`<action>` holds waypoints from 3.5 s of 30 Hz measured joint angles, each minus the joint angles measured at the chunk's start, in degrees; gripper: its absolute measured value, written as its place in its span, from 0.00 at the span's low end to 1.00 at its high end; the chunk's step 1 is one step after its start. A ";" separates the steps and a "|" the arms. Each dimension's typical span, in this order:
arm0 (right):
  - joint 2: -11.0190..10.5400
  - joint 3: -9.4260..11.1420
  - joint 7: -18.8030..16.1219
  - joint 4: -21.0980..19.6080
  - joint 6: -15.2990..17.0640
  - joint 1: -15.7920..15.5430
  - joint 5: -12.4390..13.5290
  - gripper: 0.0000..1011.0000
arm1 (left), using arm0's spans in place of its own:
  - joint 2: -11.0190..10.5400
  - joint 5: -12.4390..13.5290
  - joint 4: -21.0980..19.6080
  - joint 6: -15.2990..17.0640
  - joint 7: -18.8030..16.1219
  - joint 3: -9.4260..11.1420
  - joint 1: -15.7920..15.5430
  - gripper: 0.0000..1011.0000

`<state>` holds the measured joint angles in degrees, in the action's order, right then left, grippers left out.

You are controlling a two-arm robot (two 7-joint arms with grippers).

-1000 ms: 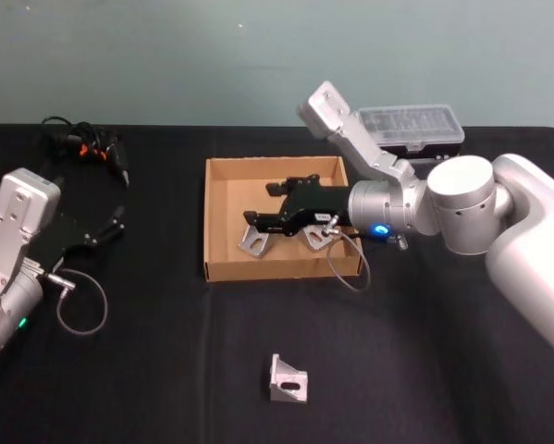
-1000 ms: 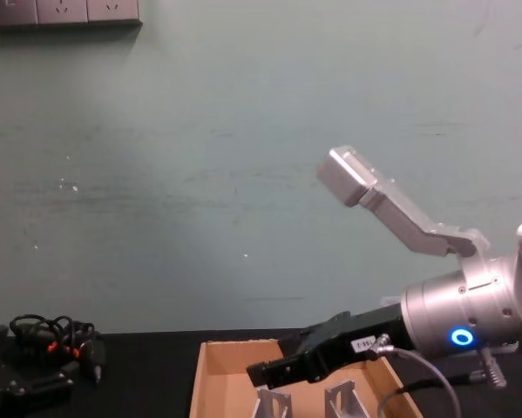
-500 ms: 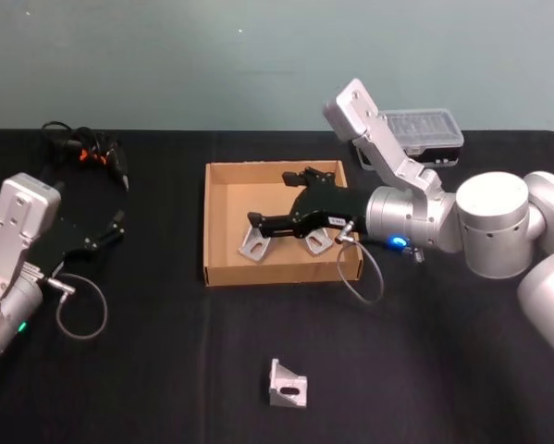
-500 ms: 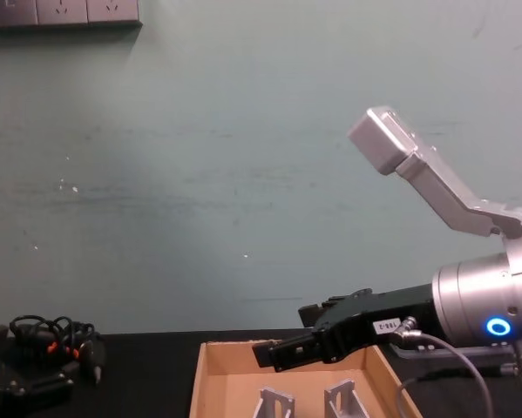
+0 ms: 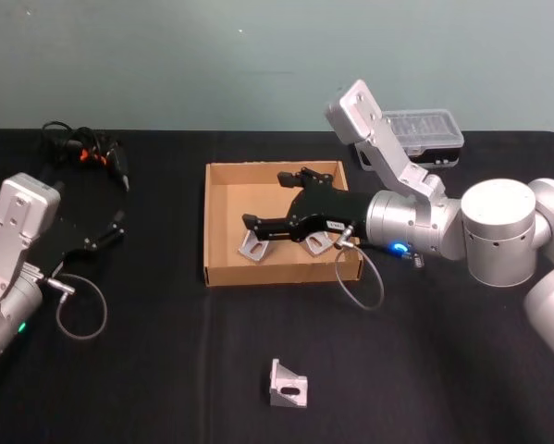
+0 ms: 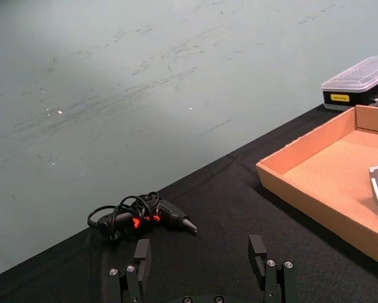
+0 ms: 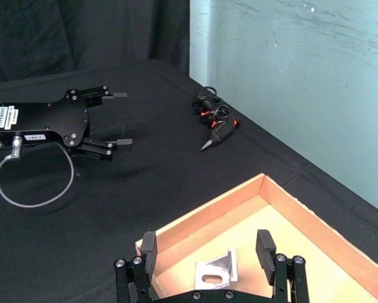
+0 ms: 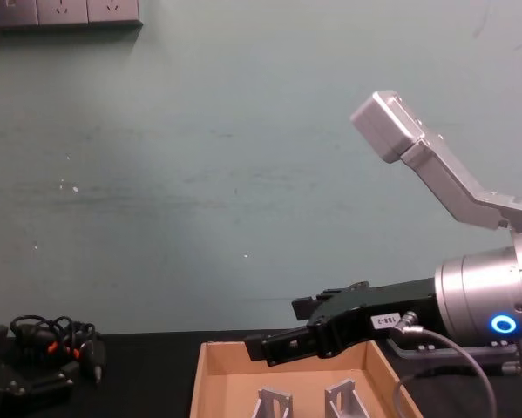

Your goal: Use one hand to pick up the angle iron from the table and place it into the box.

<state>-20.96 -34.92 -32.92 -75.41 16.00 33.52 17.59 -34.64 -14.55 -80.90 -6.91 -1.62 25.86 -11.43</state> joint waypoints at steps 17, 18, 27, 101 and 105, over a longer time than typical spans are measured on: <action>-3.70 0.95 1.71 -8.80 1.83 -3.31 -0.04 0.99 | 0.00 0.00 0.00 0.00 0.00 0.00 0.00 1.00; -4.29 0.74 1.14 -10.12 2.42 -3.56 0.10 0.99 | 0.00 0.00 0.00 0.00 0.00 0.00 0.00 1.00; -10.49 -1.63 -6.36 -19.39 7.40 -4.28 3.40 0.99 | 0.00 0.00 0.00 0.00 0.00 0.00 0.00 1.00; -13.35 -18.47 -18.75 -6.50 4.70 2.64 6.44 0.99 | 0.00 0.00 0.00 0.00 0.00 0.00 0.00 1.00; -13.03 -18.56 -18.74 -6.03 4.37 2.77 6.38 0.99 | 0.00 0.00 0.00 0.00 0.00 0.00 0.00 1.00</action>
<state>-33.99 -53.48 -51.66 -81.44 20.38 36.29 23.97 -34.65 -14.54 -80.90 -6.91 -1.62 25.86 -11.43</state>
